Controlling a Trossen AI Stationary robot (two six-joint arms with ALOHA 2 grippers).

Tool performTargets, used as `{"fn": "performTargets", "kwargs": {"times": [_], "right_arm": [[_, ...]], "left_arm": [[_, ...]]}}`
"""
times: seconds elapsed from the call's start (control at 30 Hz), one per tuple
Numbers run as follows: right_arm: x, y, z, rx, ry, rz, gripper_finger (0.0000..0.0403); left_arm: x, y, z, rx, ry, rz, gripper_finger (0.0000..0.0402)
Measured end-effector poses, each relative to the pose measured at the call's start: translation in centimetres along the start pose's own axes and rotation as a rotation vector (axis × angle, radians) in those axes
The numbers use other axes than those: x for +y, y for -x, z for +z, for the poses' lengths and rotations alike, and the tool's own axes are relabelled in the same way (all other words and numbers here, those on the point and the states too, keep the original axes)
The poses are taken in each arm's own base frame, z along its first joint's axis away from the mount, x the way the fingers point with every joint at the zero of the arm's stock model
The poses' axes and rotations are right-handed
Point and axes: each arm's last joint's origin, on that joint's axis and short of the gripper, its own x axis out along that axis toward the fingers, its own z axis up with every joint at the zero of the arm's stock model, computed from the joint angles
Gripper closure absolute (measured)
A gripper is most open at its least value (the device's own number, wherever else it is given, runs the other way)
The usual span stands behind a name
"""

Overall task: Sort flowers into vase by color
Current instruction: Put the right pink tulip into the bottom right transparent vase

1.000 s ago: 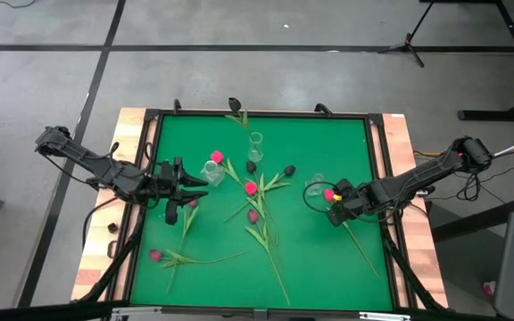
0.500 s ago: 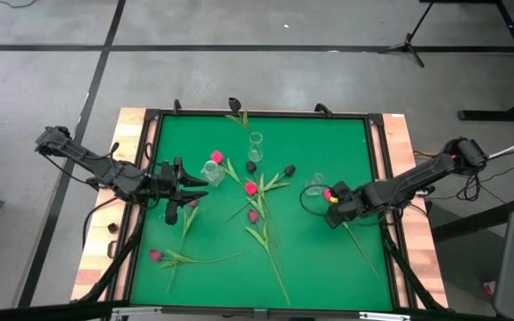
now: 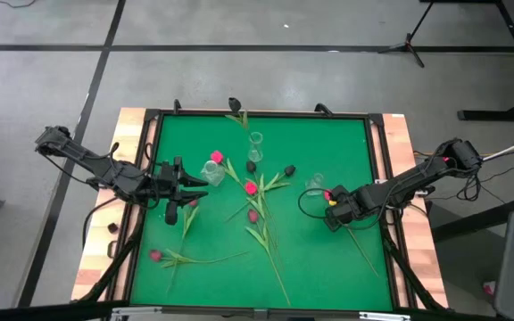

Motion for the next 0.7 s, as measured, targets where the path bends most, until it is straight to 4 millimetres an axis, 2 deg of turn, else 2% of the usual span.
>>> {"fn": "performTargets", "kwargs": {"times": [0.47,0.53,0.7], "right_arm": [[0.0,0.0,0.04,-0.01,0.0,-0.002,0.0383],[-0.01,0.0,0.08,-0.024,-0.008,-0.006,0.0395],[-0.05,0.0,0.2,-0.062,-0.049,-0.015,0.0388]], "left_arm": [[0.0,0.0,-0.01,0.001,0.0,0.0,0.0271],[0.0,0.0,-0.01,0.001,0.0,0.0,0.0271],[0.0,0.0,-0.01,0.001,0.0,0.0,0.0271]]}}
